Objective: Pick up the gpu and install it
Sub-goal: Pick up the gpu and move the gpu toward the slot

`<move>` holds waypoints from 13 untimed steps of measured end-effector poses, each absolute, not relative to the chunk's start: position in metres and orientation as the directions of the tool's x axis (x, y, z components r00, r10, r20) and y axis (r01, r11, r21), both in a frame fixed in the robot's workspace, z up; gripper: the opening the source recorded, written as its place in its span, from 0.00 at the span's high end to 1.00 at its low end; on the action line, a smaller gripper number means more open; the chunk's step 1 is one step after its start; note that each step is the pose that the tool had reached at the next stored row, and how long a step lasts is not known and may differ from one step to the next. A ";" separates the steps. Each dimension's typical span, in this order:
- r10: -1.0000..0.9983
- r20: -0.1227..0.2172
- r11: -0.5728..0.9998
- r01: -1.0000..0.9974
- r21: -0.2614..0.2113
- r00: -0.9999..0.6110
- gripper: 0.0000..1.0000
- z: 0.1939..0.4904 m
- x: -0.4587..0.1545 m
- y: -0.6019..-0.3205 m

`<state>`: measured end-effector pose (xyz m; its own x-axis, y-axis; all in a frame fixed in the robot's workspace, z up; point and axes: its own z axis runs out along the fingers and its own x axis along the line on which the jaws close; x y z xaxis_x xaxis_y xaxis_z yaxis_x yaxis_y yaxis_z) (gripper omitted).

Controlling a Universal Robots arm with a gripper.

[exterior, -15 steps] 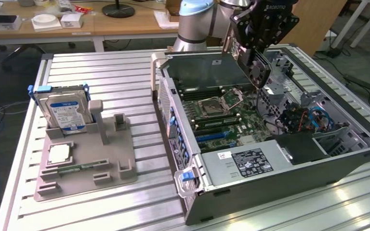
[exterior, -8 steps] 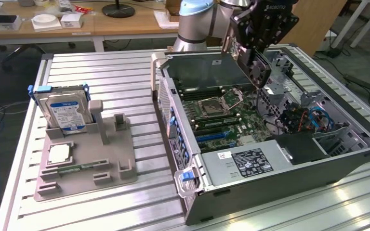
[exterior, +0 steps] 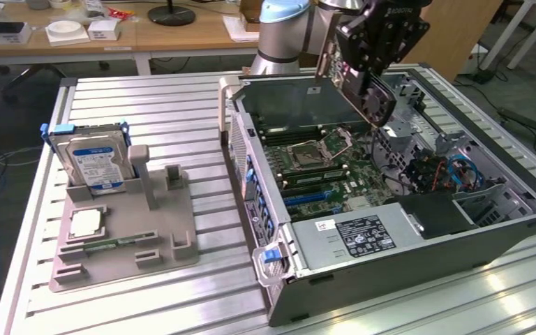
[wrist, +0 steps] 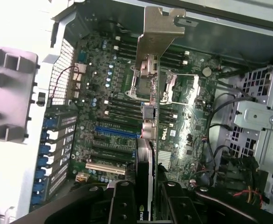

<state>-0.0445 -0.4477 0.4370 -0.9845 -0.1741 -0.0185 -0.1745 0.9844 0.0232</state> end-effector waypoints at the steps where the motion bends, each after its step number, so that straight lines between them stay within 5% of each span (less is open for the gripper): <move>1: -0.187 -0.019 0.982 -0.188 0.023 -0.982 0.73 0.437 -0.044 -0.448; 13: -0.214 -0.019 0.976 -0.215 0.023 -0.977 0.73 0.437 -0.044 -0.448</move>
<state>-0.0443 -0.4478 0.4367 -0.9766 -0.2143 -0.0186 -0.2147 0.9764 0.0233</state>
